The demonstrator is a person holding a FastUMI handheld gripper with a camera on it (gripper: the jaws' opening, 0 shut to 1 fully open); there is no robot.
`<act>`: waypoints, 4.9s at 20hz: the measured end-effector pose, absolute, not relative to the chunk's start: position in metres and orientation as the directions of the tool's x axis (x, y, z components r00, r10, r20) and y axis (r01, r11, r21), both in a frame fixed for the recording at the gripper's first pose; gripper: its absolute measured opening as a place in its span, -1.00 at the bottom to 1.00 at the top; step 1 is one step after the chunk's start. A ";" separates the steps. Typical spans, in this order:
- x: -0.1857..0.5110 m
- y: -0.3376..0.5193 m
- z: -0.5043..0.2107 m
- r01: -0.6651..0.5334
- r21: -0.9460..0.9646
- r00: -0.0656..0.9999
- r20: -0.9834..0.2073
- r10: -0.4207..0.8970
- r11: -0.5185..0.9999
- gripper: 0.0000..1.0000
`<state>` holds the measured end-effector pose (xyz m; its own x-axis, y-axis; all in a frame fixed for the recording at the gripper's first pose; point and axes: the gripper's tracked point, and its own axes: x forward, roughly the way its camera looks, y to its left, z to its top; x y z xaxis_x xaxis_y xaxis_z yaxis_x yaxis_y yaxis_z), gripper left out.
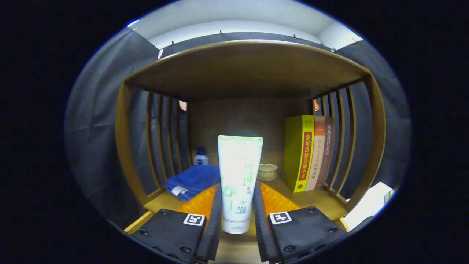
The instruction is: Pull open the drawer, take out the items inside it, and place them on the countertop above the cabinet.
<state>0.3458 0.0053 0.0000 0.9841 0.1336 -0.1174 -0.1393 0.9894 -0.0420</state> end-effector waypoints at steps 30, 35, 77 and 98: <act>0.373 0.007 -0.091 -0.172 -0.048 0.956 -0.248 0.155 0.984 0.31; 0.372 0.018 -0.080 -0.188 -0.066 0.962 -0.215 0.170 0.980 0.55; 0.092 -0.018 -0.177 -0.036 -0.092 0.998 -0.063 0.030 0.995 0.97; 0.204 -0.015 -0.181 -0.026 -0.086 0.995 -0.095 0.018 0.996 0.97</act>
<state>0.2040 -0.0151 -0.1814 0.9953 0.0177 -0.0954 -0.0260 0.9959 -0.0863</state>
